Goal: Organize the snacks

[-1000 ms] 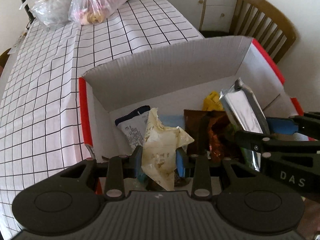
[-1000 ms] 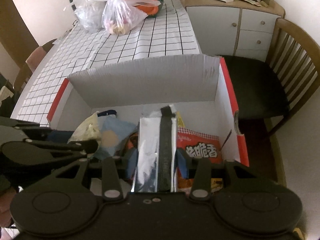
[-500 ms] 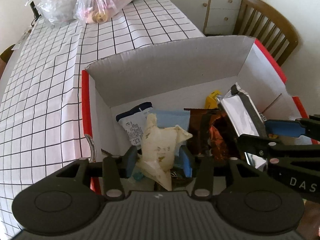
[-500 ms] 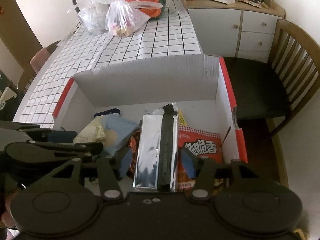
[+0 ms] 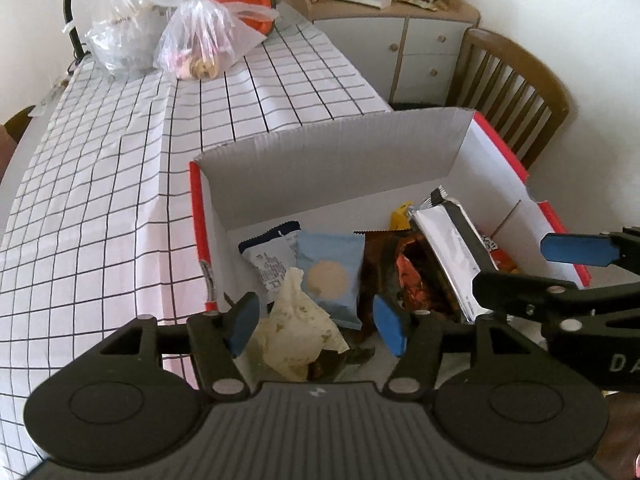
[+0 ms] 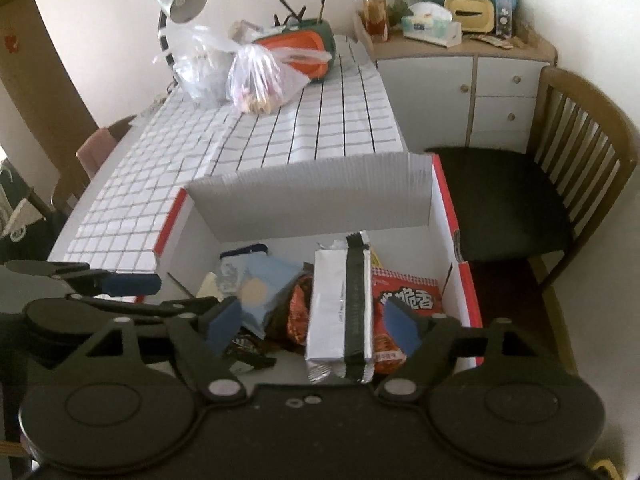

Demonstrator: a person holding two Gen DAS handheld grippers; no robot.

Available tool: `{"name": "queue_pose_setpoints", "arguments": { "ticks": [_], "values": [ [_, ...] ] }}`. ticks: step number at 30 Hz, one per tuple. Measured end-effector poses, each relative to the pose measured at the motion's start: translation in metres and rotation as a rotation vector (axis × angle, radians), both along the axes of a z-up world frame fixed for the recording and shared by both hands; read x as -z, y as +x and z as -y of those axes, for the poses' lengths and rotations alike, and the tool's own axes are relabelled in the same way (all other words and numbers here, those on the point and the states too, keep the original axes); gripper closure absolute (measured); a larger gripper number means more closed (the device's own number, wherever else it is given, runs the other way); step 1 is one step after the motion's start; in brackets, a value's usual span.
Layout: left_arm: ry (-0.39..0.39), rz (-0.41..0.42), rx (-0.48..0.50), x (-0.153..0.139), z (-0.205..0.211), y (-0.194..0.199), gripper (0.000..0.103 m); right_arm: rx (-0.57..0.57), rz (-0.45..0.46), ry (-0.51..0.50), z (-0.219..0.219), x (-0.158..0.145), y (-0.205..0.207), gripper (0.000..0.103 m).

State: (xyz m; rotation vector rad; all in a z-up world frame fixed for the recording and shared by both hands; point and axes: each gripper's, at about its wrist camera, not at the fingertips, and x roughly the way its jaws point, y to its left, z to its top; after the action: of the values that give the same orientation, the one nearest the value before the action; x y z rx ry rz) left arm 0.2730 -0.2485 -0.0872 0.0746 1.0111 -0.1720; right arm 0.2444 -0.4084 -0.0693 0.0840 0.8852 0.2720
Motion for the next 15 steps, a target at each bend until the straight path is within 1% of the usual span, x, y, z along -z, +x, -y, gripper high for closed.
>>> {"name": "queue_pose_setpoints", "arguments": {
  "ticks": [4,10,11,14,15],
  "values": [
    [-0.012,0.027,0.007,-0.011,-0.008,-0.009,0.041,0.015,0.032,0.007,-0.005,-0.013,-0.012,0.017],
    [-0.035,0.069,0.028,-0.027,-0.021,-0.024,0.040,0.045,0.065,0.015,-0.009,-0.025,-0.028,0.016],
    [-0.041,0.076,0.031,-0.030,-0.024,-0.027,0.038,0.053,0.070,0.014,-0.009,-0.026,-0.030,0.015],
    [-0.061,0.100,0.041,-0.038,-0.030,-0.035,0.034,0.072,0.087,0.007,-0.010,-0.031,-0.037,0.002],
    [-0.066,0.107,0.043,-0.040,-0.032,-0.038,0.033,0.074,0.094,0.007,-0.011,-0.033,-0.040,0.002]
  ]
}}
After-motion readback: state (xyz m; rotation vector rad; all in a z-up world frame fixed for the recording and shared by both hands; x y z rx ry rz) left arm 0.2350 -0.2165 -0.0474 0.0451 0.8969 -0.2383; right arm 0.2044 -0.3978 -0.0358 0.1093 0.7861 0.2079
